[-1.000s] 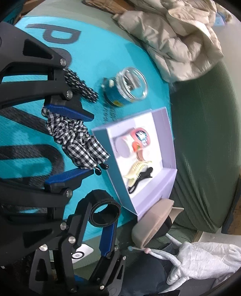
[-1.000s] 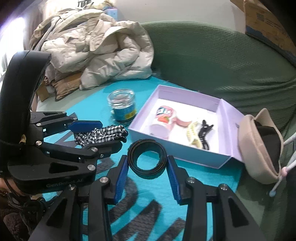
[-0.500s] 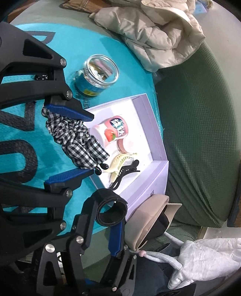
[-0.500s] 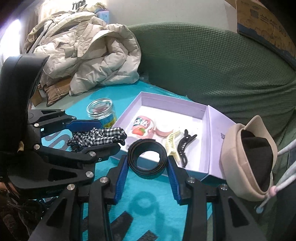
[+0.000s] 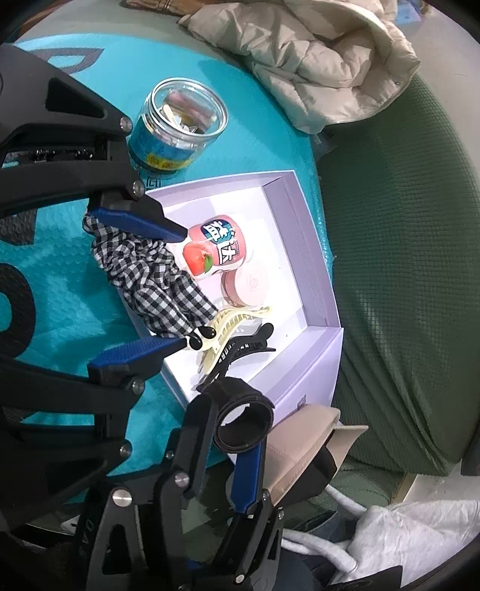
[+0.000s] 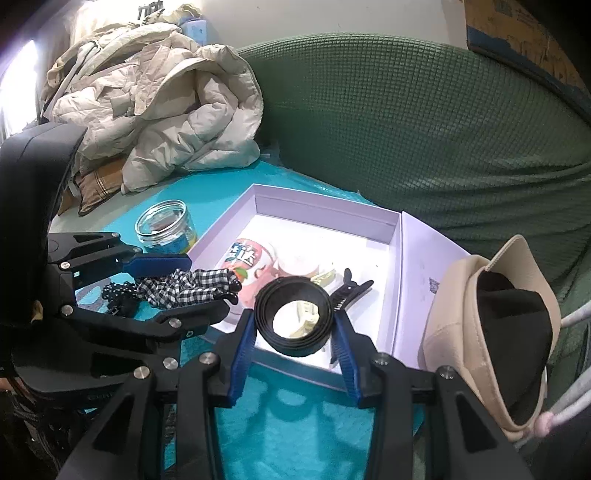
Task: Organize objects
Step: 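Carry the gingham scrunchie and black hair tie with both grippers into the box, then open both grippers to release the scrunchie and hair tie in the box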
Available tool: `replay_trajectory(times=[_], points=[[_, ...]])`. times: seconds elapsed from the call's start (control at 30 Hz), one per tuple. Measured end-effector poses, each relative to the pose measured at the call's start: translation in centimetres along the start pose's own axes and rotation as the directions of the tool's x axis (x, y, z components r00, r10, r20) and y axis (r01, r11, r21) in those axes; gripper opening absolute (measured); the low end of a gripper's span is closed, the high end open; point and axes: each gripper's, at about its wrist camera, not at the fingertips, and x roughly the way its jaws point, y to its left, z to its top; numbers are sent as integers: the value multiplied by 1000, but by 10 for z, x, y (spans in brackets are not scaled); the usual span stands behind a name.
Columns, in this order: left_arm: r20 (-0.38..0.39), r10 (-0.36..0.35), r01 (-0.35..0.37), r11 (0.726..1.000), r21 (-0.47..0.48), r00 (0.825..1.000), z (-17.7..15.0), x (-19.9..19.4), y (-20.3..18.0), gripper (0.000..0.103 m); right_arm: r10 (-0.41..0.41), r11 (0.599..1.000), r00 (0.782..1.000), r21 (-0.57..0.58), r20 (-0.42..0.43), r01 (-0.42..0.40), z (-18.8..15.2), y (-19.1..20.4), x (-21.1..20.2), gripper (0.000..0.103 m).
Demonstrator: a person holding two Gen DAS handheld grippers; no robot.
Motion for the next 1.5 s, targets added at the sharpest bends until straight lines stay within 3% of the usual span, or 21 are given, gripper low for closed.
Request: replay_trajectory(times=[0.33, 0.73, 1.3, 1.5], points=[[-23, 29, -30, 999, -40, 999, 6, 23, 2, 50, 10, 1000, 999, 2, -34, -10, 2, -13, 20, 42], [-21, 131, -130, 991, 35, 991, 14, 44, -12, 48, -21, 1000, 998, -7, -64, 20, 2, -29, 42, 42], [-48, 182, -180, 983, 39, 982, 35, 70, -4, 46, -18, 1000, 996, 13, -86, 20, 9, -44, 58, 42], [-49, 186, -186, 983, -3, 981, 40, 73, 5, 46, -8, 1000, 996, 19, -91, 10, 8, -45, 63, 42]])
